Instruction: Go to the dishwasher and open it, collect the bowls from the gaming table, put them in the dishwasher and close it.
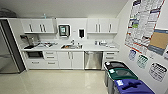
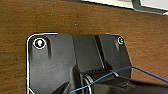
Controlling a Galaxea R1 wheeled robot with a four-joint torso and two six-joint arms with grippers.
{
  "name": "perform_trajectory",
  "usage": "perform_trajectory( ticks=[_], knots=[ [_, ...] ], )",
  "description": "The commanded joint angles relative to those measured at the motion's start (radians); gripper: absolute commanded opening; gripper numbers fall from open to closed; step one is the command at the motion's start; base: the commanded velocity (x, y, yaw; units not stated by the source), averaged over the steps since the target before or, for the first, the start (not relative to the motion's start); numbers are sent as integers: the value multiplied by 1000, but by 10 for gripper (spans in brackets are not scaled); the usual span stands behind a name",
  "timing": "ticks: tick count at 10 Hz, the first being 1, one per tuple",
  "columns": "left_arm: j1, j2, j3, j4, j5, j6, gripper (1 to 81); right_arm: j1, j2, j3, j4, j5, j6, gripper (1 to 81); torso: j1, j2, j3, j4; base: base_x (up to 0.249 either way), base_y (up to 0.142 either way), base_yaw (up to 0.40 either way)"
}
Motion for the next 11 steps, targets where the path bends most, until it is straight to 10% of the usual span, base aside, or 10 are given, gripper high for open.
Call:
perform_trajectory(
  ticks=[1,11],
  knots=[
    [-61,-16,16,8,54,2,811,55,-16,19,2,-47,-4,811,0,0,0,0,167,0,0],
    [-61,-16,16,8,57,2,811,55,-16,19,0,-49,-4,811,0,0,0,0,120,0,0]
  ],
)
